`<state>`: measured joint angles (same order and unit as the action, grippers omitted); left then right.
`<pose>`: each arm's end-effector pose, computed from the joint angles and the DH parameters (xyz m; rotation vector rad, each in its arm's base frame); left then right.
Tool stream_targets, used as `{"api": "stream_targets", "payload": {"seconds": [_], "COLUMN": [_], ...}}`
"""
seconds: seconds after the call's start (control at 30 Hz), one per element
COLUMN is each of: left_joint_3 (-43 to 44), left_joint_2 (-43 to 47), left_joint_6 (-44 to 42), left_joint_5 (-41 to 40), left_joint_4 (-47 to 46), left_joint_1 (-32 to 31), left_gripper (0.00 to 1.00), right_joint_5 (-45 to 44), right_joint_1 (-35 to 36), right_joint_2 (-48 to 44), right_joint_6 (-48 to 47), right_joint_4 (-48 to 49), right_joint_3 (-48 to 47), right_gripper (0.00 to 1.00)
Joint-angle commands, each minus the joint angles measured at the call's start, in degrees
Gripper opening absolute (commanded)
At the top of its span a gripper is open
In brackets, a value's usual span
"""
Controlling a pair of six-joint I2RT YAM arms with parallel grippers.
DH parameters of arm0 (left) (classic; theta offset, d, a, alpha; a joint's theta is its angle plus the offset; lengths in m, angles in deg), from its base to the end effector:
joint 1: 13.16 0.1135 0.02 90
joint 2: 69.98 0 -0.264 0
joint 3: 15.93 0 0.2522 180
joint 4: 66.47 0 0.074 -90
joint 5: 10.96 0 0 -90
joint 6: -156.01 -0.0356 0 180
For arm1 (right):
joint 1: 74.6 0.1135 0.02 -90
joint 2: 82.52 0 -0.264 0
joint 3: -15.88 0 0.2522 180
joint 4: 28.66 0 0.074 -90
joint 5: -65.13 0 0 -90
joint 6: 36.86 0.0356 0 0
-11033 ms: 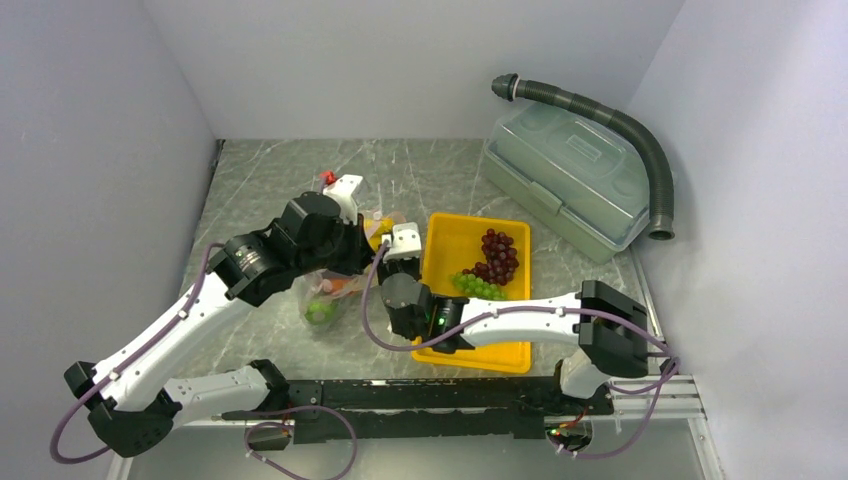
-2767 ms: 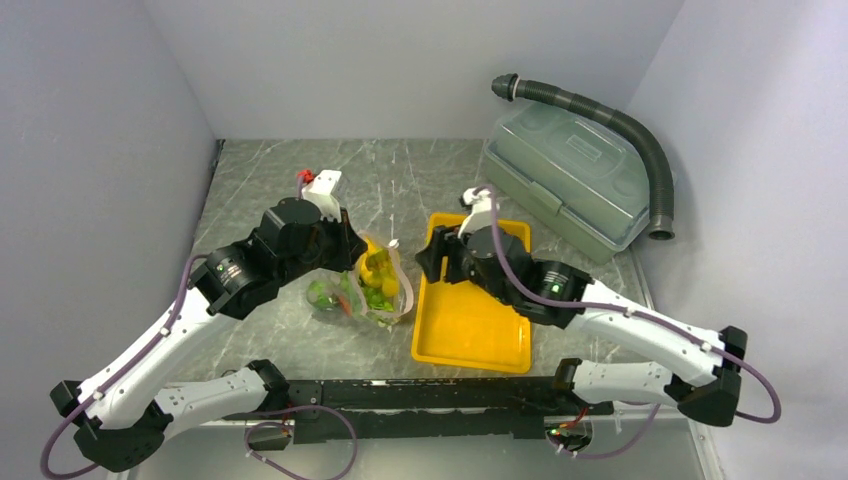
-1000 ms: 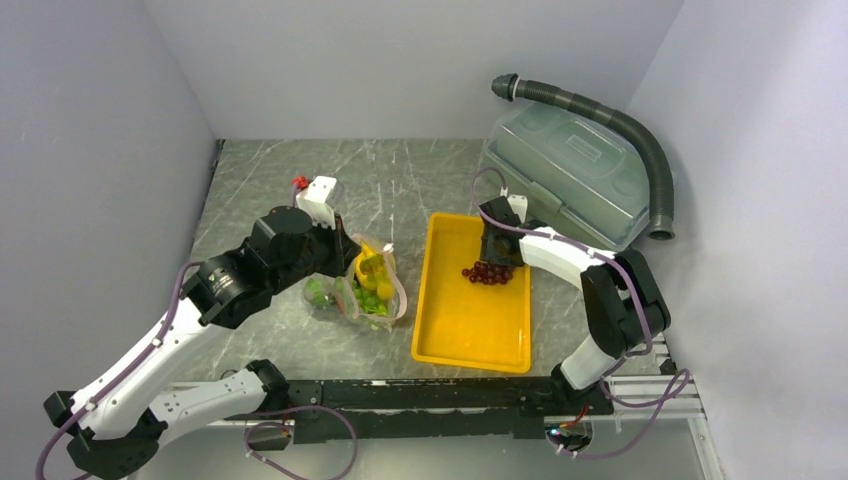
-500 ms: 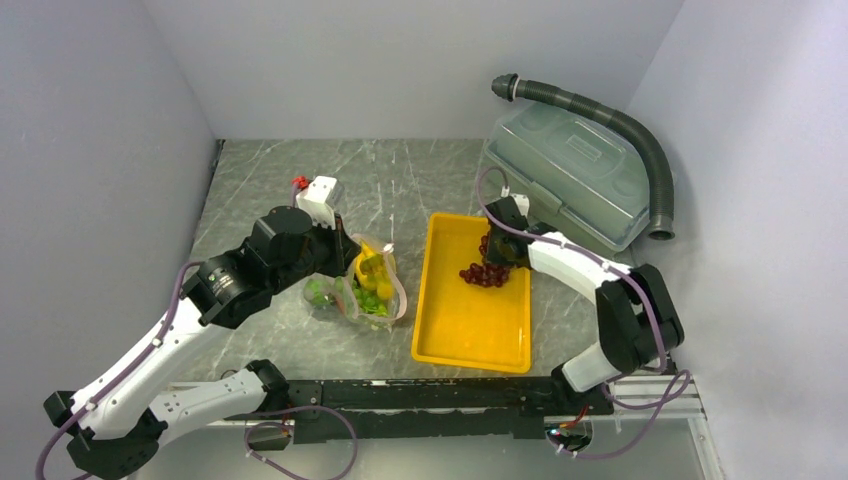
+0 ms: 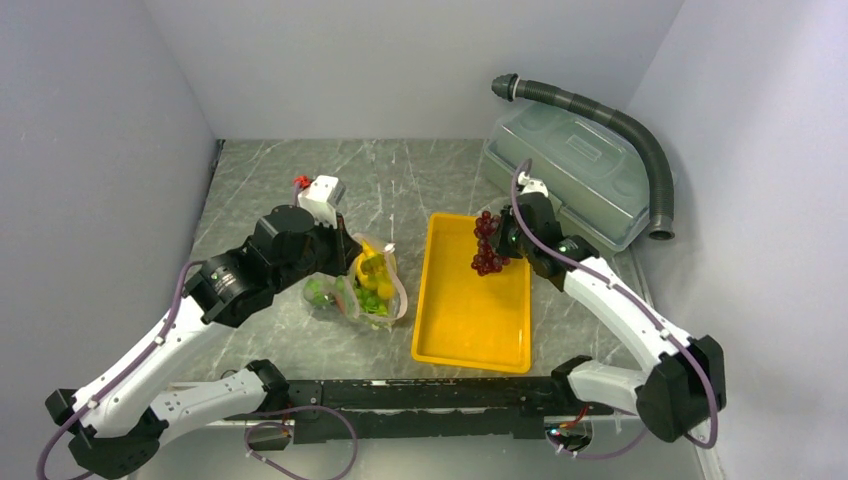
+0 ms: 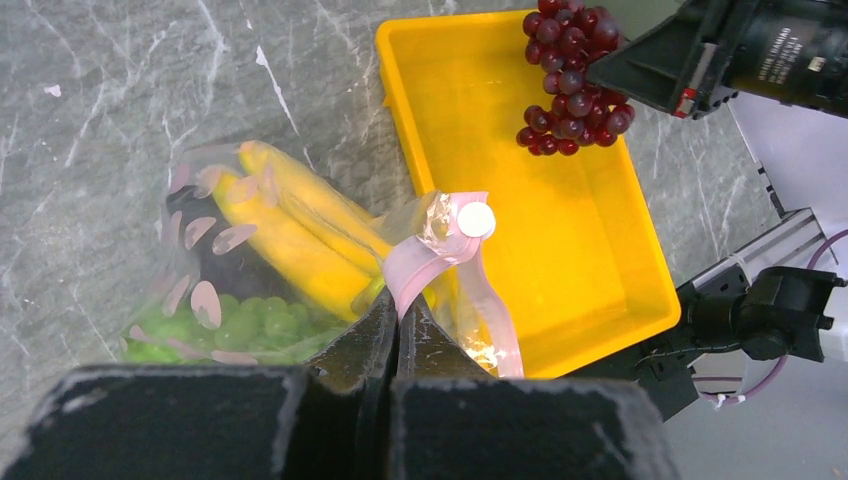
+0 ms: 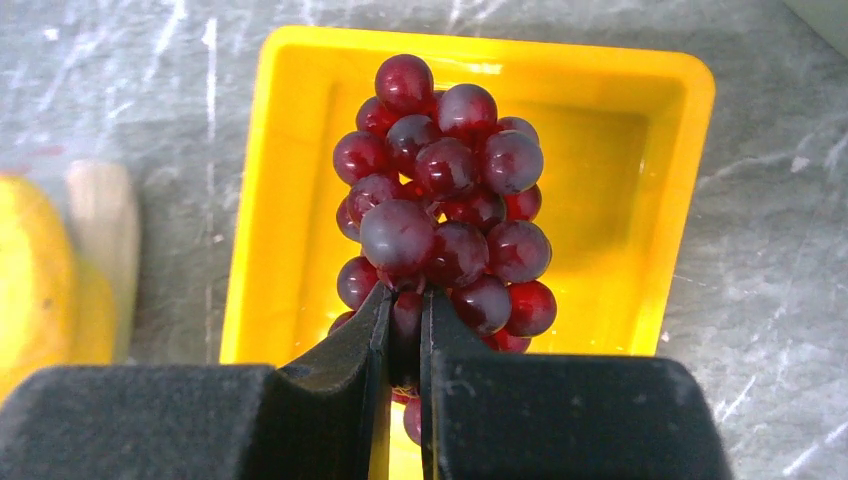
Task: Place the food in the zip-top bag and seal the zipper
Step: Pick up the fake fruit from the zipper food storage bag.
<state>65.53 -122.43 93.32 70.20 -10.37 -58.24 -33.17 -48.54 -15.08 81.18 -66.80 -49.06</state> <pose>0.1288 -0.1214 0.3954 0.2257 2.0849 -0.6260 0.2300 0.1068 0.2752 0.1160 2.2901 0.3308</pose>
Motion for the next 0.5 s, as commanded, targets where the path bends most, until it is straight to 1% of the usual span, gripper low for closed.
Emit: {"api": "stream_targets", "payload": {"seconds": [0.0, 0.27, 0.47], "left_joint_3": [0.15, 0.13, 0.50], "left_joint_2": [-0.07, -0.29, -0.28], "left_joint_6": [0.80, 0.99, 0.93], "left_joint_5": [0.80, 0.85, 0.45], "left_joint_4": [-4.59, -4.39, -3.83], "left_joint_1": [0.32, 0.42, 0.39], "left_gripper": [0.00, 0.00, 0.00], "right_joint_5": [5.76, 11.28, 14.20], "right_joint_1": [0.58, 3.34, 7.55], "right_joint_2": [-5.11, -13.26, -18.33], "right_joint_6": [-1.93, -3.34, -5.17], "right_joint_4": [2.59, 5.05, 7.11], "right_joint_3": [0.09, -0.08, -1.62], "right_gripper": [0.00, 0.00, 0.00]}}
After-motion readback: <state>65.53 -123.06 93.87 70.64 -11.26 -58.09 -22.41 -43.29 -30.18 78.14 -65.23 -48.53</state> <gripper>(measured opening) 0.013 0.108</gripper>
